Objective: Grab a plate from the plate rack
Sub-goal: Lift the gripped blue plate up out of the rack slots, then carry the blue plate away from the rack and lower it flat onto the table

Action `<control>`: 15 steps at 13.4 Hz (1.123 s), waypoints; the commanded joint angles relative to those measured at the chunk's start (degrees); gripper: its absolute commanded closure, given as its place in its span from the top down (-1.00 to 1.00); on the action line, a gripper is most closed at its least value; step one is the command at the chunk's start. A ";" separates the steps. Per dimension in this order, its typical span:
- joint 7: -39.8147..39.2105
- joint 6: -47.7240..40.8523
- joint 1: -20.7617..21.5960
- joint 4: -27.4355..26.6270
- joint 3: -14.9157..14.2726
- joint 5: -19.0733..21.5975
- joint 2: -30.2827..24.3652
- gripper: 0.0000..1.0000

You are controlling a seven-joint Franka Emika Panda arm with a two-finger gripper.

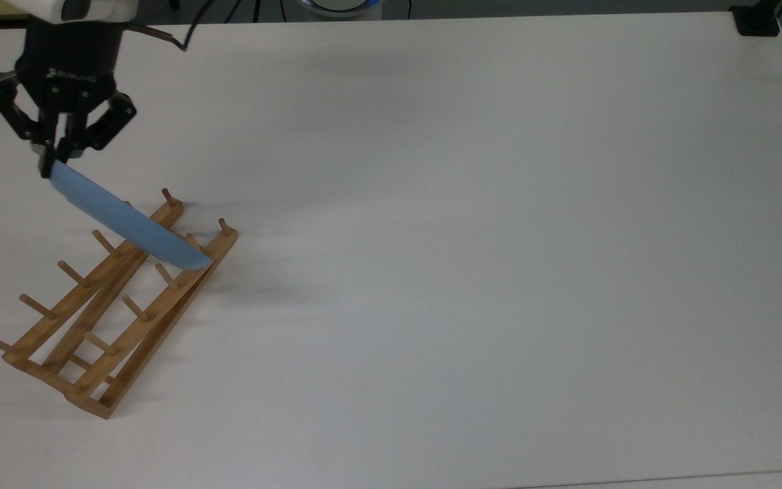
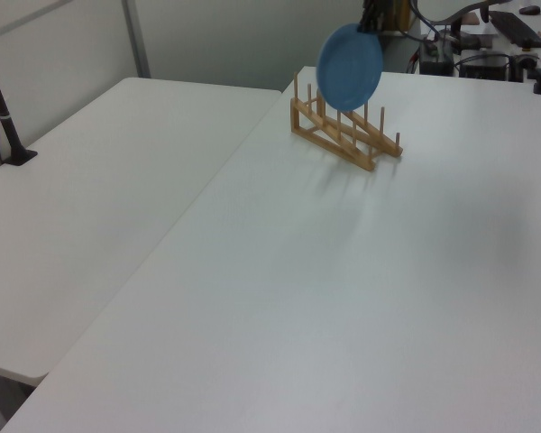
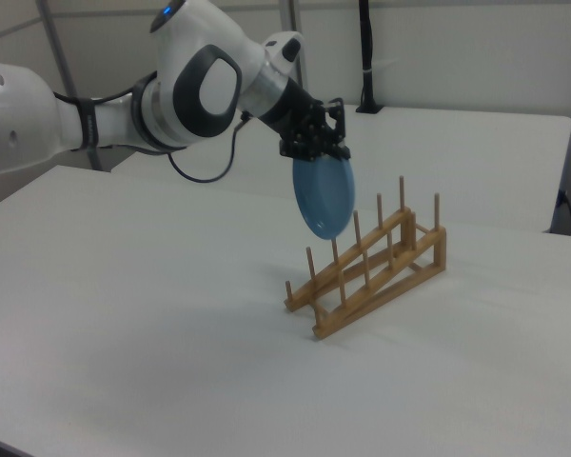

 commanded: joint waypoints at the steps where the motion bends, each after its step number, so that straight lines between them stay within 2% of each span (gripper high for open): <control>1: 16.17 0.57 2.38 -0.26 2.25 2.70 -1.35 -1.00; 3: 23.39 -0.04 2.82 -0.35 5.07 6.56 -1.26 -1.00; 5: 30.41 -4.84 6.93 -0.35 5.52 10.16 -0.91 -1.00; 6: 32.37 -9.75 9.22 -0.35 5.69 14.36 -0.47 -1.00; 8: 33.43 -21.43 12.31 -0.26 5.61 28.04 1.19 -1.00; 9: 33.53 -25.49 12.58 -0.44 5.61 30.98 1.37 -1.00; 12: 32.40 -35.79 13.02 -0.96 5.61 33.73 3.65 -1.00; 15: 19.15 -44.59 12.14 -2.02 4.38 34.44 4.98 -1.00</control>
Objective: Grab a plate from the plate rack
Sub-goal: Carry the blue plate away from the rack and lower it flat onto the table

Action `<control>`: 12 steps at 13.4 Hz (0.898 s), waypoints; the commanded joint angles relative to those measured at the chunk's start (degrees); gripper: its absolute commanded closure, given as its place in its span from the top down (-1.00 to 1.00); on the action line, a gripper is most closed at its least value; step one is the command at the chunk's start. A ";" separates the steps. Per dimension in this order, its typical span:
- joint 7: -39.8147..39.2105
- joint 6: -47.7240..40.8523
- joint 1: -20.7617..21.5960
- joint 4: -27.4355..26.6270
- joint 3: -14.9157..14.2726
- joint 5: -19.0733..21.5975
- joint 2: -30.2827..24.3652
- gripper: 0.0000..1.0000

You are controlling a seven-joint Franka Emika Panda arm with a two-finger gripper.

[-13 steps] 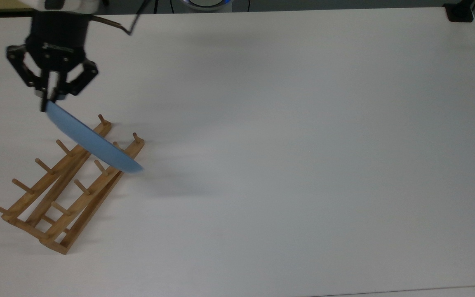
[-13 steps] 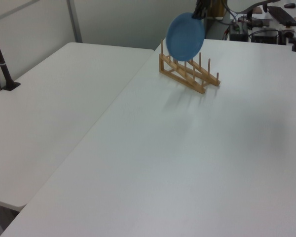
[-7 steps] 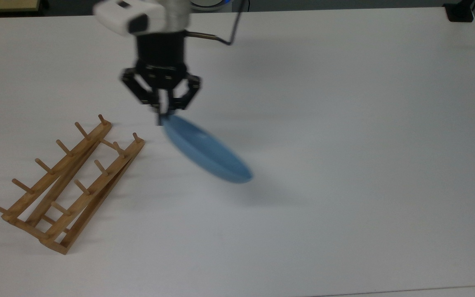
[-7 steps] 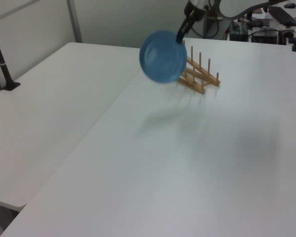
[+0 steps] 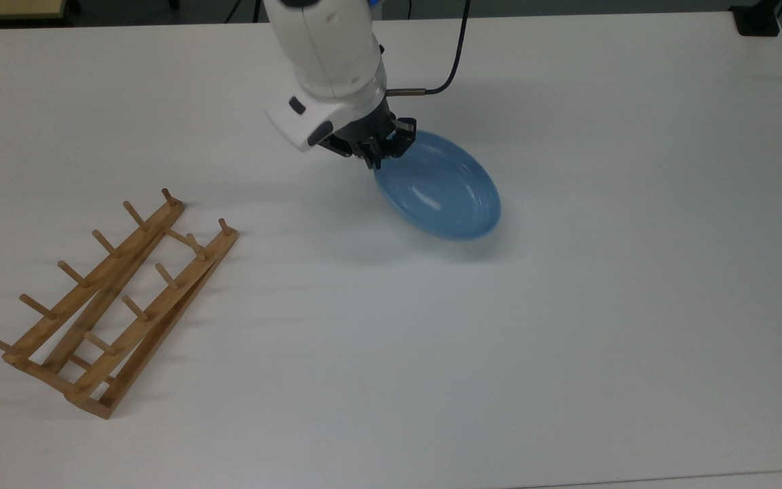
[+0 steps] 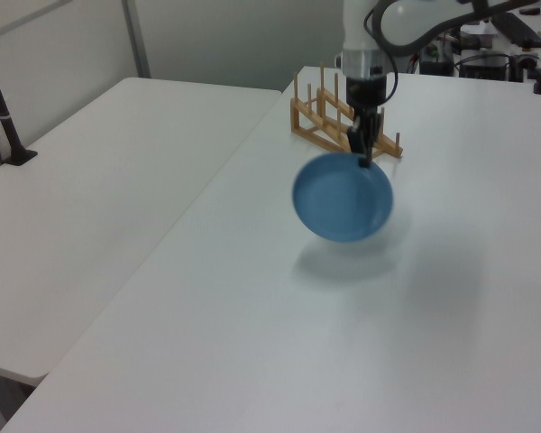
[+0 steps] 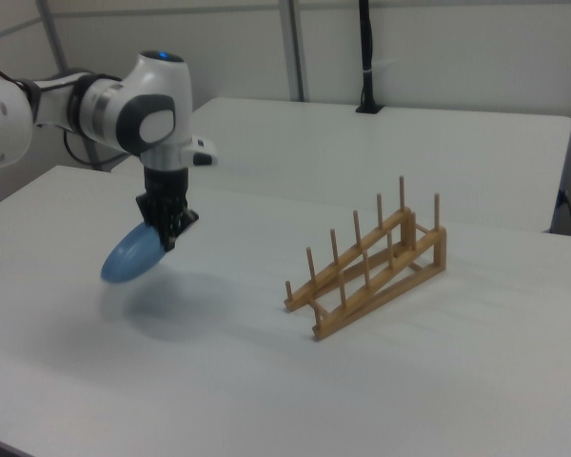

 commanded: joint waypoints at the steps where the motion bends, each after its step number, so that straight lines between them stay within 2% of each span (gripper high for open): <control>1: -13.78 -8.38 -1.06 -1.92 -2.93 1.31 0.16 -0.99; 2: -18.95 -11.27 -1.59 -2.53 -3.98 1.05 0.25 -0.99; 3: -20.66 -11.21 -2.38 -3.76 -4.34 0.52 0.69 -0.98; 5: -20.94 -9.29 -2.73 -4.99 -4.35 -2.63 3.84 -0.95; 7: -20.85 -3.24 -2.73 -7.45 -4.35 -3.26 5.87 -0.86; 9: -20.85 -1.45 -2.73 -8.17 -4.35 -3.61 6.40 -0.65; 11: -20.33 -1.54 -2.73 -8.17 -4.35 -3.52 6.40 0.04; 12: -20.24 -1.63 -2.73 -8.17 -4.43 -3.61 6.40 0.22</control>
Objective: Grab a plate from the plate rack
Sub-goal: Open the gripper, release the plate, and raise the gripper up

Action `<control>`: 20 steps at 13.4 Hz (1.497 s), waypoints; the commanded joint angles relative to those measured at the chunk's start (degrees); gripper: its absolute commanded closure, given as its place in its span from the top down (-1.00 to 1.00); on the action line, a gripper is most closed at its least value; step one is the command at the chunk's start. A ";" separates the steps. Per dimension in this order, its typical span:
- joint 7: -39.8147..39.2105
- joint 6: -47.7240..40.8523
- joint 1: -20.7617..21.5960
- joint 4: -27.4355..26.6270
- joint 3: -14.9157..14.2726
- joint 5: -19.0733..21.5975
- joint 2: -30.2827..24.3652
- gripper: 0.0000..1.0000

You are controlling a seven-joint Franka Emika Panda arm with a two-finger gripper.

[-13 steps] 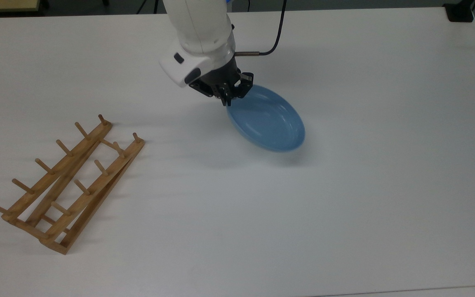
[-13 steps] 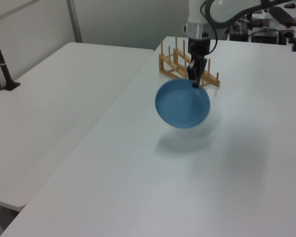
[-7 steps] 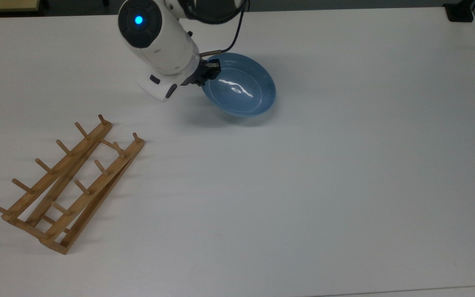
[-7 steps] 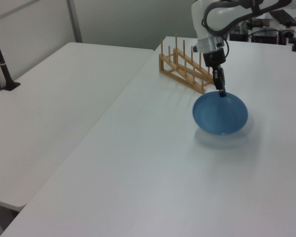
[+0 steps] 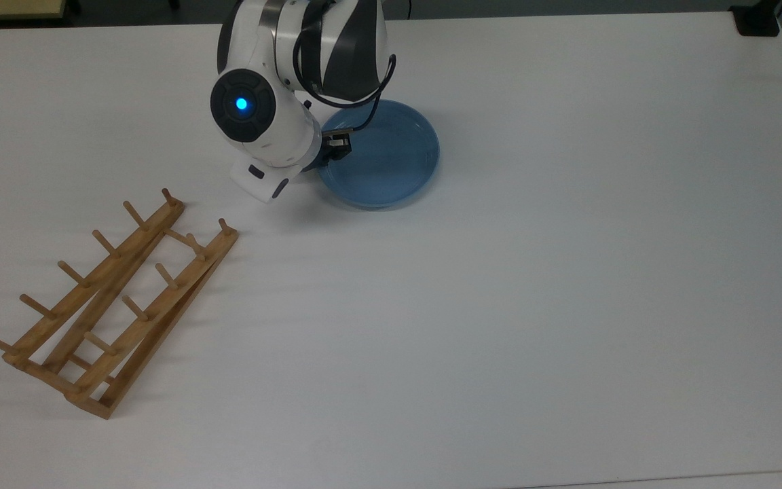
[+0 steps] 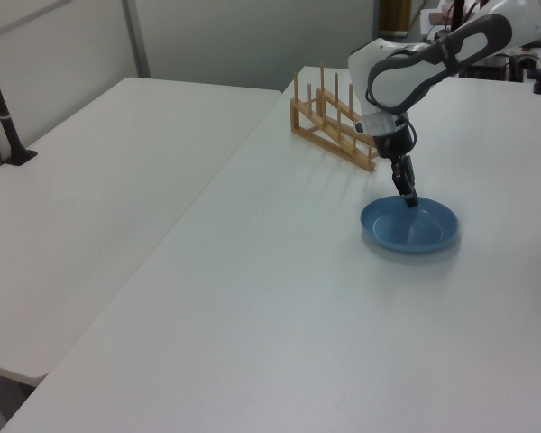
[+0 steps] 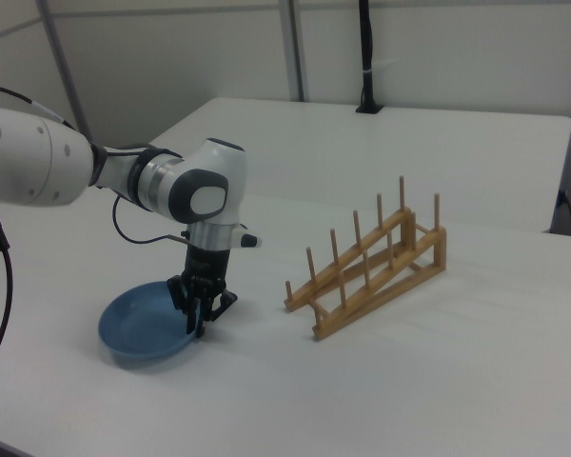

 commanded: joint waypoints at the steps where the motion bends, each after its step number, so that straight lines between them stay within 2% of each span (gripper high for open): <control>1: -0.04 0.79 0.77 -1.11 -0.75 -1.16 -1.48 0.39; 3: 0.31 0.53 0.85 -0.68 -1.89 -1.60 -2.27 1.00; 5: 1.80 -0.17 1.12 -0.24 -1.98 -1.77 -3.59 1.00; 7: 6.79 -0.61 1.73 1.16 -1.90 -2.64 -6.04 1.00; 9: 13.20 -1.84 1.74 3.54 -1.28 -5.98 -11.99 1.00; 11: 13.84 -2.98 1.30 3.55 -0.32 -9.75 -16.67 1.00; 14: 18.13 -8.23 -3.08 5.47 7.22 -18.71 -19.06 1.00; 15: 19.20 -10.78 -4.58 6.09 9.51 -19.61 -19.50 1.00; 18: 19.65 -11.25 -5.91 6.18 10.23 -18.04 -20.56 1.00; 20: 19.91 -11.16 -6.61 6.27 9.97 -14.98 -20.73 1.00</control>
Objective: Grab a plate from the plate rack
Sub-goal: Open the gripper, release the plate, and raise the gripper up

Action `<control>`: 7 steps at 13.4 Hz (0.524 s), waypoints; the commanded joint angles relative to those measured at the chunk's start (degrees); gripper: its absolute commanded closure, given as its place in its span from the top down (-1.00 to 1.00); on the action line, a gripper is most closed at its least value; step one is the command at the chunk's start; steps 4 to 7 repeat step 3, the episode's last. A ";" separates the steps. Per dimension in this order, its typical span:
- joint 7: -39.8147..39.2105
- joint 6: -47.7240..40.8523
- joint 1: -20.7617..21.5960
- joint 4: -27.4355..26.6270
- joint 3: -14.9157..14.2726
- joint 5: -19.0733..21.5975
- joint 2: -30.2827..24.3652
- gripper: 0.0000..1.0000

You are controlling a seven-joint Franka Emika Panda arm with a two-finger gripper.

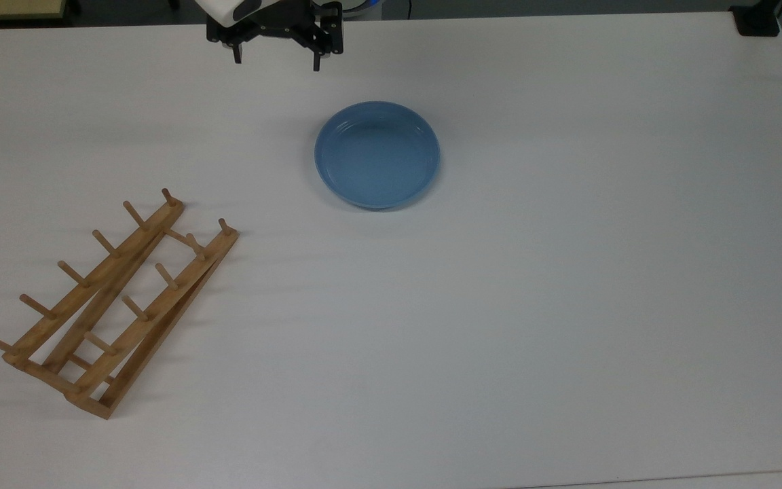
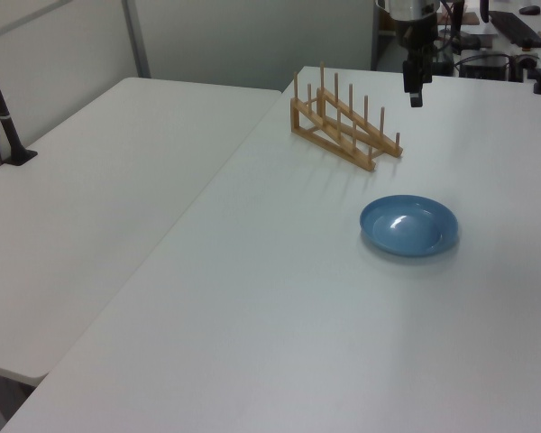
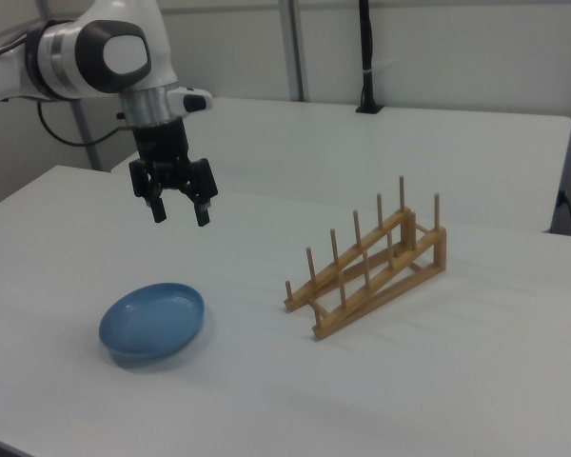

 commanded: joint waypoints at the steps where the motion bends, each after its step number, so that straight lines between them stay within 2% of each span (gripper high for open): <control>1: 1.01 -0.81 -2.15 0.24 0.52 3.89 -0.20 1.00; 7: 1.01 0.24 -2.16 0.24 -0.09 4.60 -0.12 1.00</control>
